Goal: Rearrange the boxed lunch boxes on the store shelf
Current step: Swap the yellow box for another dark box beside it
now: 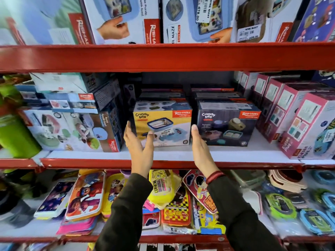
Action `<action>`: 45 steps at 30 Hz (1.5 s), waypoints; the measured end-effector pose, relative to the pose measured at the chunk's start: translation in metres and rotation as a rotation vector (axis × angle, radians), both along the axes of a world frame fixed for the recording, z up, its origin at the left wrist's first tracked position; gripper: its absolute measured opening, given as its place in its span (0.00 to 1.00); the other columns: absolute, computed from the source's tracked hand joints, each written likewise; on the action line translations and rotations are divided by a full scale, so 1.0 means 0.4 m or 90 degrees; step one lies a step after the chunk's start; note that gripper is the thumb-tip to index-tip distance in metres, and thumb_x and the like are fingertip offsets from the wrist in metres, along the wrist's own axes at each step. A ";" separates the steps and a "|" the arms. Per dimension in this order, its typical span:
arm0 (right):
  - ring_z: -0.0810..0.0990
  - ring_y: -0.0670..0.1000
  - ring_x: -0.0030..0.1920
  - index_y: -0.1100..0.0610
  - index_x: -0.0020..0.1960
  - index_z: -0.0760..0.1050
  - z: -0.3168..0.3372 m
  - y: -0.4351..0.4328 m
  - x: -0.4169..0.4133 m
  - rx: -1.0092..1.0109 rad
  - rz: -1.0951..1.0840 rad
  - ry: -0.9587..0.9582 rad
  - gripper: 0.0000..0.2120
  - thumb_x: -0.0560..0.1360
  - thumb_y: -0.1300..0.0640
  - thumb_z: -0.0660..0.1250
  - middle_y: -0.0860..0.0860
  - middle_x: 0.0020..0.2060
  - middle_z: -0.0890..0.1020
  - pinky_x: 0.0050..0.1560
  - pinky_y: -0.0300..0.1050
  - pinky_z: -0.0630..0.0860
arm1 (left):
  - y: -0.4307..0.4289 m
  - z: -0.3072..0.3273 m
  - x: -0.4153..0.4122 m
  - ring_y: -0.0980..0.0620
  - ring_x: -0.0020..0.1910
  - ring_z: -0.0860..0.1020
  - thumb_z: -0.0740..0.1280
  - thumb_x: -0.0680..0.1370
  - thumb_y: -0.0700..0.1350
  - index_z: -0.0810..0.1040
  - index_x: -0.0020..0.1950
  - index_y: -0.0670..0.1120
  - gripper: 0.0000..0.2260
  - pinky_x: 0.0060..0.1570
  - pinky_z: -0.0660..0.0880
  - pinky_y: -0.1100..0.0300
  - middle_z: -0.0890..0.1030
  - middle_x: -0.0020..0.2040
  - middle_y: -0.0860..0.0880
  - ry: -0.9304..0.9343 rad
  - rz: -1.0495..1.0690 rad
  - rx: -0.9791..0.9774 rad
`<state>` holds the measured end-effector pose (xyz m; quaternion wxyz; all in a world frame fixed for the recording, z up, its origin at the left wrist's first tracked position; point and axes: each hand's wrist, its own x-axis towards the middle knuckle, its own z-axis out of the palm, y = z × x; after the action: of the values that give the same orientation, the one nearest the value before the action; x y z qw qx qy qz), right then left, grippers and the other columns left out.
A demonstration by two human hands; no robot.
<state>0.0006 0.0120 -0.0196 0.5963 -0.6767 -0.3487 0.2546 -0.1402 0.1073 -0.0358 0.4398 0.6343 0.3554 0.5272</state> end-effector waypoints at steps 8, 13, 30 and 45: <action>0.63 0.50 0.80 0.52 0.79 0.63 -0.006 0.020 -0.010 0.002 -0.028 -0.022 0.29 0.84 0.39 0.49 0.50 0.79 0.66 0.72 0.39 0.54 | 0.055 -0.001 -0.044 0.54 0.72 0.71 0.62 0.84 0.50 0.61 0.82 0.46 0.27 0.79 0.65 0.58 0.72 0.75 0.47 0.015 -0.117 -0.039; 0.74 0.52 0.72 0.44 0.74 0.69 -0.017 -0.016 -0.009 0.047 -0.045 -0.077 0.27 0.76 0.44 0.67 0.52 0.73 0.74 0.77 0.54 0.68 | 0.077 0.003 -0.073 0.52 0.68 0.73 0.64 0.84 0.37 0.61 0.83 0.48 0.28 0.59 0.65 0.85 0.67 0.74 0.41 0.046 -0.075 0.034; 0.86 0.47 0.55 0.59 0.60 0.81 0.046 -0.030 0.012 0.191 -0.133 -0.129 0.16 0.75 0.55 0.75 0.51 0.54 0.87 0.59 0.48 0.83 | 0.104 0.053 -0.171 0.63 0.68 0.76 0.63 0.71 0.50 0.71 0.69 0.60 0.25 0.68 0.74 0.64 0.78 0.68 0.59 -0.041 -0.204 0.052; 0.81 0.38 0.54 0.60 0.68 0.74 0.032 0.025 0.001 0.171 -0.113 -0.107 0.20 0.77 0.67 0.70 0.51 0.60 0.82 0.51 0.25 0.76 | 0.155 0.032 -0.117 0.71 0.55 0.80 0.71 0.81 0.40 0.73 0.65 0.49 0.14 0.60 0.76 0.71 0.82 0.57 0.55 0.020 -0.042 0.083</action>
<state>0.0009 0.0220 -0.0070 0.6705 -0.6378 -0.3670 0.0948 -0.1870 0.1694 -0.0229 0.4090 0.6813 0.3056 0.5246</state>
